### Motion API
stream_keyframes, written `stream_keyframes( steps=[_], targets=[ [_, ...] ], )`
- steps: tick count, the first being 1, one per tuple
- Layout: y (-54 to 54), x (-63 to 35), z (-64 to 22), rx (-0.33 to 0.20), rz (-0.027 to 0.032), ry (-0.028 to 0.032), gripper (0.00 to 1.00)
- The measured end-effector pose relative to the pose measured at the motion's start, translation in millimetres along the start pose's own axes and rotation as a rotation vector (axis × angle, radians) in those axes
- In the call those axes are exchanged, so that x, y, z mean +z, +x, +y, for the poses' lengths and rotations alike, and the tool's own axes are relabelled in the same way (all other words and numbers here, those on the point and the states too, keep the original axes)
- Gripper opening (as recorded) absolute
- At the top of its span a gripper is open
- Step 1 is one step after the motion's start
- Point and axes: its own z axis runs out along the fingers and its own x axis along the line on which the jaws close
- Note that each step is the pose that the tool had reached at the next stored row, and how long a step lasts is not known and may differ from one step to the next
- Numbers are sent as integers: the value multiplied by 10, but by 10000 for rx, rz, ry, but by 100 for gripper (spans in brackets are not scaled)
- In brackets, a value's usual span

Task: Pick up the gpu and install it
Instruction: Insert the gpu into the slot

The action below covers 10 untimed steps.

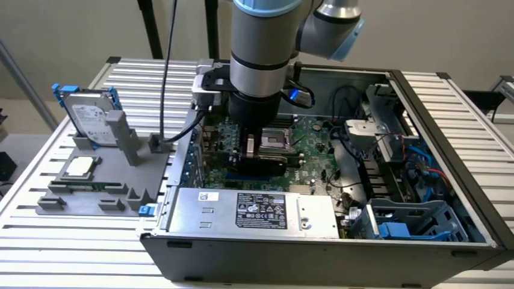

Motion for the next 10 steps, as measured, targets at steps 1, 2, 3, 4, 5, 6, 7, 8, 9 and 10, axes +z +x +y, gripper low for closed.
stream_keyframes(
  steps=[1, 2, 3, 4, 5, 6, 7, 8, 9, 10],
  targets=[
    [0, -12, 1, 1, 1, -6, 27],
    [0, -15, 1, 1, 0, -7, 27],
    [0, -15, 1, 1, -1, -8, 27],
    [0, -15, 1, 1, -1, -8, 27],
    [0, -15, 1, 1, 1, -9, 27],
    [0, -13, 1, 1, 3, -10, 27],
    [0, -10, 1, 1, 2, -9, 27],
    [1, -7, 1, 1, 3, -9, 27],
    [0, -2, 0, 0, 1, -9, 27],
    [0, 2, 0, 1, 2, -9, 27]
  ],
)
